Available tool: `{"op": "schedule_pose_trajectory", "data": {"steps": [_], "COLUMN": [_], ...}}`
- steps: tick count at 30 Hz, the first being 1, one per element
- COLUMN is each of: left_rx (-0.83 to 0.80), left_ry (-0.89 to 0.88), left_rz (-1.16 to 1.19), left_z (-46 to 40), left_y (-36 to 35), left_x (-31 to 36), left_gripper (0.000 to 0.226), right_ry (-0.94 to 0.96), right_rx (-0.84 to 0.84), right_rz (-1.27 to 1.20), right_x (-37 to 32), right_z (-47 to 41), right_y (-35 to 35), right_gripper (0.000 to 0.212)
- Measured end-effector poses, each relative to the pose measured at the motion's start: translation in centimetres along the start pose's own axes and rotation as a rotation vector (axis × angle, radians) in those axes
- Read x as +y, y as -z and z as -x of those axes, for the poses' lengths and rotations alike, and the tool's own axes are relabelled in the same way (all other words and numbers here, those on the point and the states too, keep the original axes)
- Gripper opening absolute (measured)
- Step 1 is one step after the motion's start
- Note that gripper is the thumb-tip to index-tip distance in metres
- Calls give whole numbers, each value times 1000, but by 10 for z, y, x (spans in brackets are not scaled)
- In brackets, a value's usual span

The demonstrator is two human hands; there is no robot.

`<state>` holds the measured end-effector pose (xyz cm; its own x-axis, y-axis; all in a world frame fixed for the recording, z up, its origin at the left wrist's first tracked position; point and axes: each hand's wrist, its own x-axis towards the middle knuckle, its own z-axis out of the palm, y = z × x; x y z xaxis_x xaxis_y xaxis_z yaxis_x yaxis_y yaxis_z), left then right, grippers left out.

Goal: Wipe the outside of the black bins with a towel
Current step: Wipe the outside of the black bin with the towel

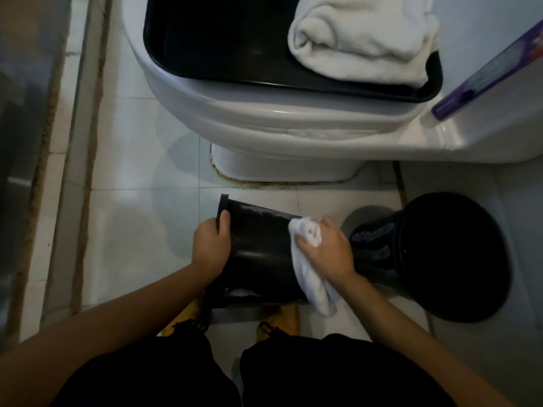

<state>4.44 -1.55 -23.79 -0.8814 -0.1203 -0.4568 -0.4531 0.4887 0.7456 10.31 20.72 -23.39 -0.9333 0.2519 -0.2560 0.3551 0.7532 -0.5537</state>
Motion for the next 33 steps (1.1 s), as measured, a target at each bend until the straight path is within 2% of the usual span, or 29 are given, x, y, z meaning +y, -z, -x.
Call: {"op": "schedule_pose_trajectory", "data": {"steps": [1,3,6,7,9,10,12,13,15,17,19,22,26,30,33], "left_rx": [1,-4,-15,-17,-13,-9,-18,-12,-18,-24,-43,-65,-193,-359,-452], "left_ry": [-8,-16,-3,5,19,23,13,12,13,24,12,8,160,363,475], "left_rz": [2,6,8,12,16,16,4,-2,-13,-15,-7,30,149,268,291], "left_z": [2,4,1,0,0,2,5,5,2,0,4,12,2,-8,-13], "left_y": [0,0,-1,-1,1,2,1,1,-1,1,2,5,9,18,18], "left_x": [-2,0,6,5,0,-4,-4,-2,4,6,5,9,17,29,38], "left_gripper": [48,46,46,47,48,48,48,48,48,48,46,42,32,29,38], "right_ry": [73,65,-344,-374,-132,14,133,109,-149,-312,-264,-262,-557,-594,-597], "right_rx": [-43,-25,181,170,63,-22,-104,-71,87,105,87,214,365,295,243], "right_rz": [-40,-92,-144,-78,127,150,86,50,-52,-69,-5,-62,-390,-576,-689], "right_x": [3,15,21,19,9,5,11,15,20,20,16,14,21,35,35], "right_z": [11,15,-10,-15,-6,5,17,15,0,-18,-18,3,41,73,81], "right_y": [-2,1,14,14,7,3,3,4,9,12,13,28,56,75,81], "right_gripper": [36,32,31,35,42,46,44,38,33,37,36,33,45,50,50]}}
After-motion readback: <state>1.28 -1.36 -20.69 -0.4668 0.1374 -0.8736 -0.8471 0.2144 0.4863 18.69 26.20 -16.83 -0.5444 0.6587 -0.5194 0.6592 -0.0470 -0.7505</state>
